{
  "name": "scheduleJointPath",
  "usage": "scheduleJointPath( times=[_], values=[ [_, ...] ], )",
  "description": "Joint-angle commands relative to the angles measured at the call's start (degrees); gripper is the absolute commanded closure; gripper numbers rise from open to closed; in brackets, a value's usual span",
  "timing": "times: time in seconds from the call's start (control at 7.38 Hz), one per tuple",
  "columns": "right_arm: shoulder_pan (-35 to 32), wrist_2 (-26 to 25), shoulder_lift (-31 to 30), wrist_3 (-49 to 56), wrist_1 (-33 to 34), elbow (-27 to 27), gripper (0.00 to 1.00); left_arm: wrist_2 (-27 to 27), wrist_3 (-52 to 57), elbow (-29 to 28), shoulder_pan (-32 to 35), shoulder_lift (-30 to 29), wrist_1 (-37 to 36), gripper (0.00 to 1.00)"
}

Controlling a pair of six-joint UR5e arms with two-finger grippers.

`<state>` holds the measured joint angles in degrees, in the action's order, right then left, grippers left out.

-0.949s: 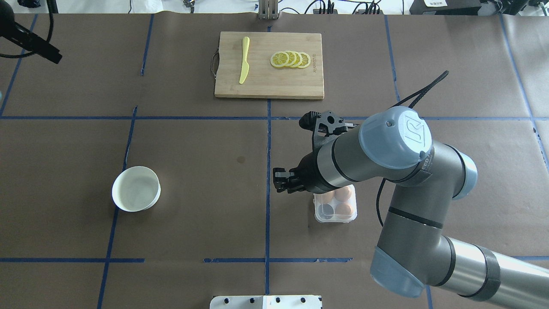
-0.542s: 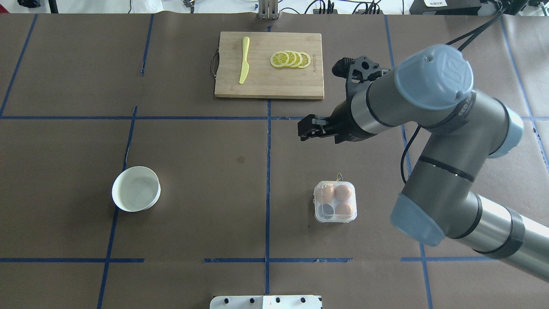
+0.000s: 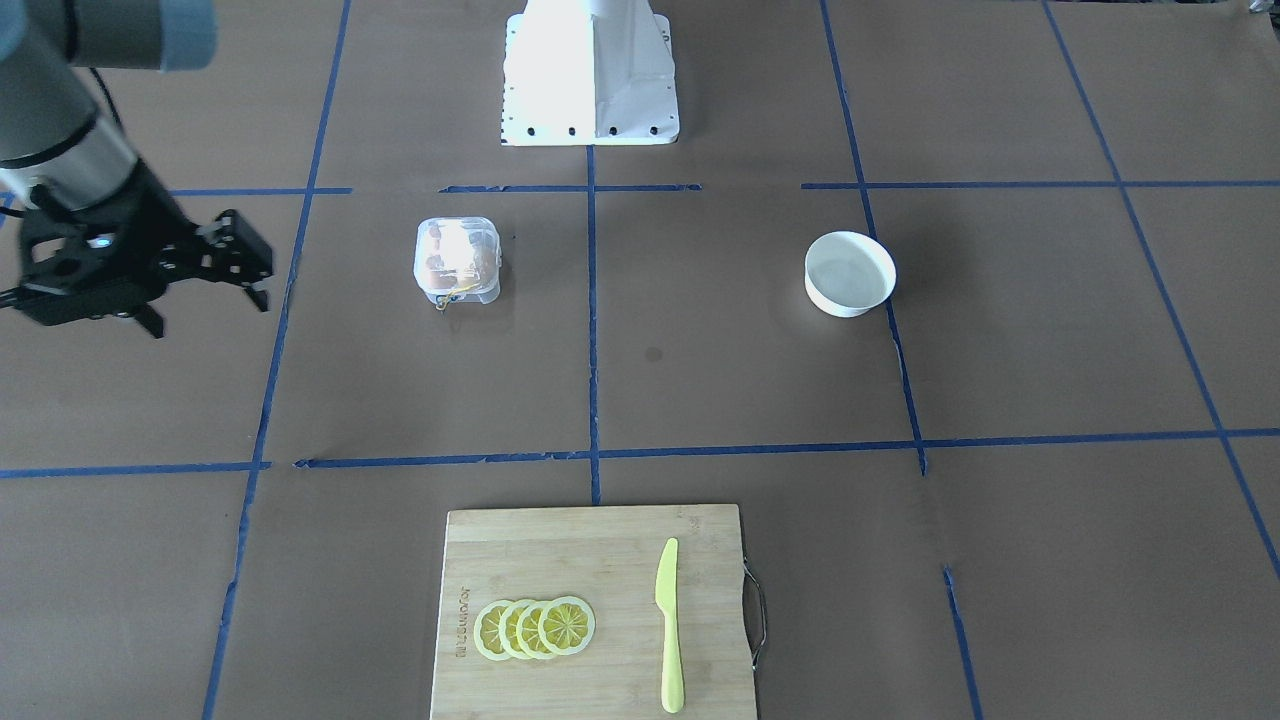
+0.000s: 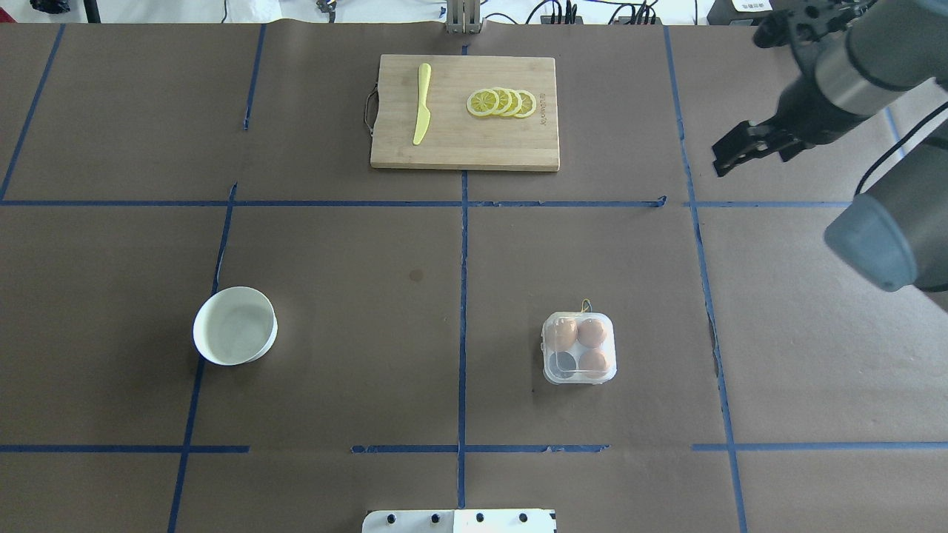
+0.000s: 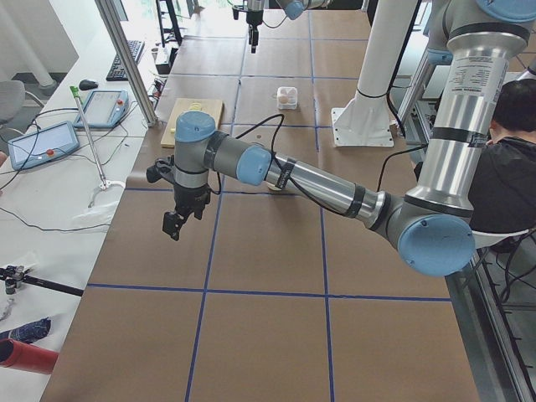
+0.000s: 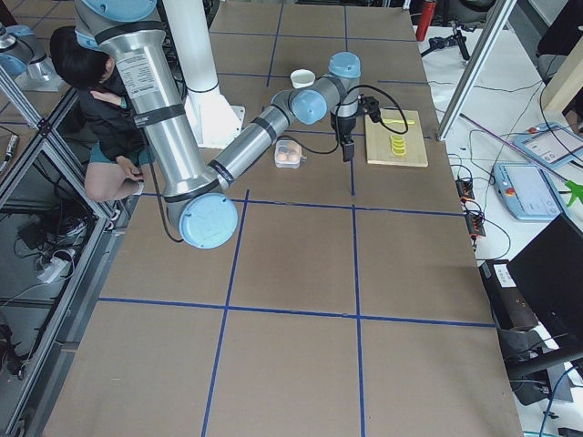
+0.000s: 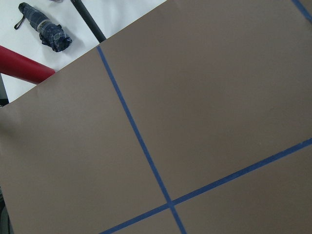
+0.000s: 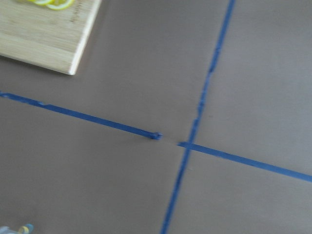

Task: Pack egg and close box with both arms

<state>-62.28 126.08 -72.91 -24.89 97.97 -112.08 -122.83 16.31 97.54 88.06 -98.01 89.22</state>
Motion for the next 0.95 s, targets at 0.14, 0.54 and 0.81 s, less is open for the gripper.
scheduleJointPath(
  times=[0.14, 0.54, 0.81],
  values=[
    [-18.97, 5.74, -11.88, 34.81, 1.34, 7.97, 0.0, -1.71, 10.85, -2.27, 4.64, 4.99, 0.17, 0.0],
    [-26.05, 9.36, -11.93, 41.43, 0.21, 20.98, 0.0, -5.22, 9.54, -5.07, 6.24, 4.77, 2.78, 0.0],
    [-26.84, 8.92, -12.51, 41.51, -0.76, 25.3, 0.0, -4.78, 9.53, -5.61, 6.33, 7.55, 4.64, 0.0]
  ],
)
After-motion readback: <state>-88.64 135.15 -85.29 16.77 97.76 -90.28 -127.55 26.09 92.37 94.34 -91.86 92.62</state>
